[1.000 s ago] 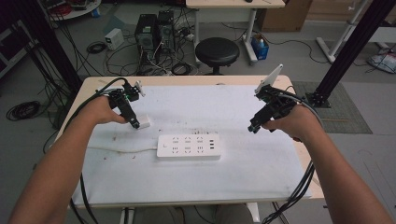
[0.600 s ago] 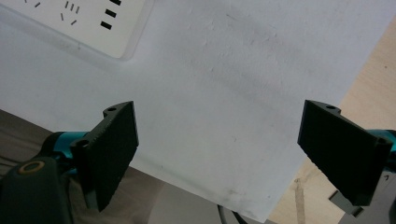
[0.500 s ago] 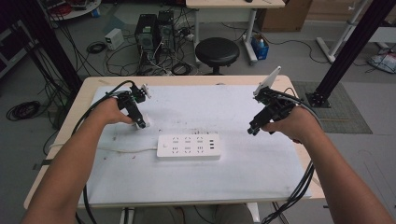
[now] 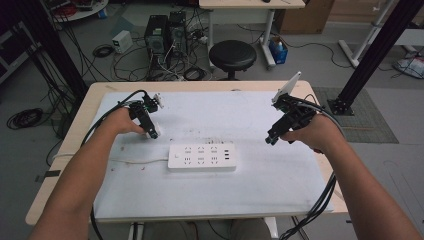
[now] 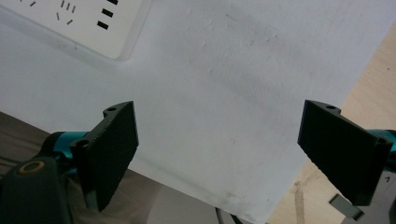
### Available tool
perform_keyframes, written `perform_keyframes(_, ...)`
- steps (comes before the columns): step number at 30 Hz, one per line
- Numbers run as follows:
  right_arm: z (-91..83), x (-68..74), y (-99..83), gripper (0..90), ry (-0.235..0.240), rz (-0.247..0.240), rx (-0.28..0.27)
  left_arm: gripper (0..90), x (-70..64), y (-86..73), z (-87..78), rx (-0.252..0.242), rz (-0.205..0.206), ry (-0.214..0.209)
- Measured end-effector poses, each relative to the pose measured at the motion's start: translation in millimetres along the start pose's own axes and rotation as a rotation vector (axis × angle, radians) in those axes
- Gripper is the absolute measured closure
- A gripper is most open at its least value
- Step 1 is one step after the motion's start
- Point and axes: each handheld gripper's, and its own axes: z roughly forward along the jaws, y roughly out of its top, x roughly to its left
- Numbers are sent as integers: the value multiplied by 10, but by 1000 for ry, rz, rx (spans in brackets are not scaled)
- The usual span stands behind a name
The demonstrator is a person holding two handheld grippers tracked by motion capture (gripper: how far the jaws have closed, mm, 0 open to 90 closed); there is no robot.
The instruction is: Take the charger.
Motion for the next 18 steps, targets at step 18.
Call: perform_keyframes(18, 14, -14, 3, 118, 5, 0, -3, 132, 93, 26, 205, 6, 20, -17)
